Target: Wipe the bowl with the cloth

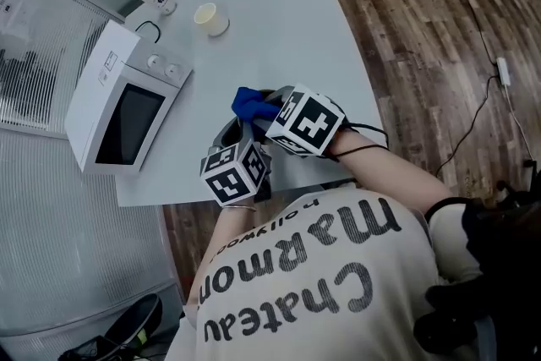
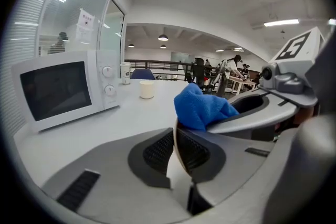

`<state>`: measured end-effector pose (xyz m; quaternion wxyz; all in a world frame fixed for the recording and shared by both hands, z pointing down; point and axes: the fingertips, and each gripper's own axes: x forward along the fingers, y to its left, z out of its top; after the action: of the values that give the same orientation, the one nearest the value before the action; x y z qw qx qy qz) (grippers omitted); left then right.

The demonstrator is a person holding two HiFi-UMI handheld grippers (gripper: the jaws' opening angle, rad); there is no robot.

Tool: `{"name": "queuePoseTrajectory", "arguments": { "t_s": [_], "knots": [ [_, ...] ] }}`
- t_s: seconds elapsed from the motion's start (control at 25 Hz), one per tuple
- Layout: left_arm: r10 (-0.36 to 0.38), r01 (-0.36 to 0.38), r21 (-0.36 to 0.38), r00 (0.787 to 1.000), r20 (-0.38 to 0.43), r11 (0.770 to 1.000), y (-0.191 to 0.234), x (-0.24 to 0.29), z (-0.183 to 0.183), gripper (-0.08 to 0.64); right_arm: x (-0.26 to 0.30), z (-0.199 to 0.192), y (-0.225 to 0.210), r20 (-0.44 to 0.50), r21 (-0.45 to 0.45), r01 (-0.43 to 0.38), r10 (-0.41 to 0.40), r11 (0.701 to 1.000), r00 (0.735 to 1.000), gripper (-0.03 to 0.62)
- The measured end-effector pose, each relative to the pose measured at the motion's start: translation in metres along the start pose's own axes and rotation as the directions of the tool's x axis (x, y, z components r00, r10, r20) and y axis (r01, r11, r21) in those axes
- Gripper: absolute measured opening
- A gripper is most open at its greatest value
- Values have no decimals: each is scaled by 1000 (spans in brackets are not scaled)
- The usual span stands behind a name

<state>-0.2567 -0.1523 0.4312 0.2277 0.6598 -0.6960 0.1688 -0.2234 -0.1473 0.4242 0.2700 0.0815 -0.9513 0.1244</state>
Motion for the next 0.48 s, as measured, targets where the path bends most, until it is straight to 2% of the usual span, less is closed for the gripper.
{"name": "queuePoseTrajectory", "arguments": {
  "t_s": [0.16, 0.28, 0.36, 0.48],
  "knots": [
    [-2, 2, -19, 1000, -2, 1000, 2, -2, -4, 20, 2, -2, 2, 17, 68, -31, 30, 997, 999, 66],
    [-5, 5, -25, 1000, -4, 1000, 4, -3, -6, 23, 3, -2, 3, 18, 83, -38, 37, 996, 999, 66],
    [0, -2, -89, 1000, -14, 996, 11, -3, -10, 23, 4, -1, 6, 23, 92, -50, 48, 995, 999, 66],
    [11, -19, -216, 999, -39, 976, 23, 0, -21, 23, 2, 2, 10, 48, 125, -75, 70, 989, 996, 66]
  ]
}}
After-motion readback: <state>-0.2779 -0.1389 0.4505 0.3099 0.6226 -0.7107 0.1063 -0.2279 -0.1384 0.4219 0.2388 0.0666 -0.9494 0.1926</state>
